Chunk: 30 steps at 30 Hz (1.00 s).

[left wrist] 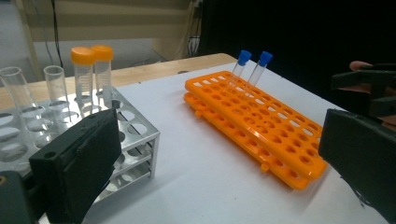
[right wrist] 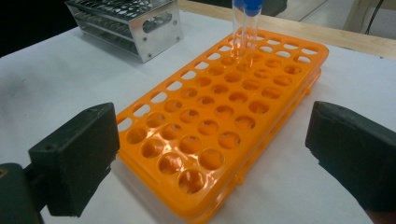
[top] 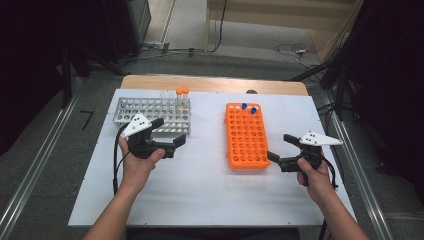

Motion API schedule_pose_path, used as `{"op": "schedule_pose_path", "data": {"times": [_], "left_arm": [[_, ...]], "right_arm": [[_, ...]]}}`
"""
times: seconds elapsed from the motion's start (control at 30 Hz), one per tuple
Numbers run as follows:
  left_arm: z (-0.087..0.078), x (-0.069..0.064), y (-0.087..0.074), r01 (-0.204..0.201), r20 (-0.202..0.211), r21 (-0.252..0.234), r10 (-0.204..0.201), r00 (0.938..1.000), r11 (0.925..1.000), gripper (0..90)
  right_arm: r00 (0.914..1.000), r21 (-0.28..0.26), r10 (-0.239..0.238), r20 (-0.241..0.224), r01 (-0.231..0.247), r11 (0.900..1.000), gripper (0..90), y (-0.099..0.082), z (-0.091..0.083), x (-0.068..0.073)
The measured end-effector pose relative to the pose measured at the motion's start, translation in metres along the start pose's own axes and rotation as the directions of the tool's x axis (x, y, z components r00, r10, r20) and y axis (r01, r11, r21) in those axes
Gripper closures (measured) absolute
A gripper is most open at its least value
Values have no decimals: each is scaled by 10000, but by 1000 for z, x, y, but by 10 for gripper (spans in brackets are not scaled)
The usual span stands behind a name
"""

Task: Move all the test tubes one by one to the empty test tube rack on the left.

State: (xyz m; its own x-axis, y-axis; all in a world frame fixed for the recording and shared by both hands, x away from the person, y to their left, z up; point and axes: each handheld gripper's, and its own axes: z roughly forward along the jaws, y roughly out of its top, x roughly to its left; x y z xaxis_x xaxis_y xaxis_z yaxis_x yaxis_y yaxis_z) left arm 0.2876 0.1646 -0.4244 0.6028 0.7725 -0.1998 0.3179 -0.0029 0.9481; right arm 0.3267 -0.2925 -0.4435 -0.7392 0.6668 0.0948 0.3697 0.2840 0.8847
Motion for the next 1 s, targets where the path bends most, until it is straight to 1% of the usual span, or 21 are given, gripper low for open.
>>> {"op": "schedule_pose_path", "data": {"times": [0.2, 0.3, 0.53, 0.67, 0.77, 0.9, 1.0], "left_arm": [[3, -2, -6, 46, 107, 127, -47, 9999, 9999, 0], [5, -4, -8, 40, 161, 197, -43, 9999, 9998, 0], [10, -7, -12, -2, 266, 393, -8, 9996, 9992, 0], [11, -7, -14, 31, 314, 479, -46, 9995, 9988, 0], [12, -8, -15, 6, 326, 491, -22, 9995, 9988, 0], [13, -8, -16, 36, 354, 532, -55, 9994, 9986, 0], [14, -8, -16, 55, 364, 551, -75, 9993, 9985, 0]], "right_arm": [[9999, -138, 112, 111, -110, 9998, 18, 11, 12, -5], [9998, -202, 89, 154, -86, 9998, 19, 17, 17, -7], [9994, -188, 170, 303, -164, 9997, 23, 30, 31, -13], [9993, -234, 131, 342, -123, 9997, 28, 36, 39, -14], [9991, -149, 181, 373, -175, 9997, 29, 40, 48, -16], [9975, -87, 447, 544, -443, 9990, 66, 44, 59, -20], [9963, 67, 488, 709, -494, 9988, 144, 46, 69, -24]]}}
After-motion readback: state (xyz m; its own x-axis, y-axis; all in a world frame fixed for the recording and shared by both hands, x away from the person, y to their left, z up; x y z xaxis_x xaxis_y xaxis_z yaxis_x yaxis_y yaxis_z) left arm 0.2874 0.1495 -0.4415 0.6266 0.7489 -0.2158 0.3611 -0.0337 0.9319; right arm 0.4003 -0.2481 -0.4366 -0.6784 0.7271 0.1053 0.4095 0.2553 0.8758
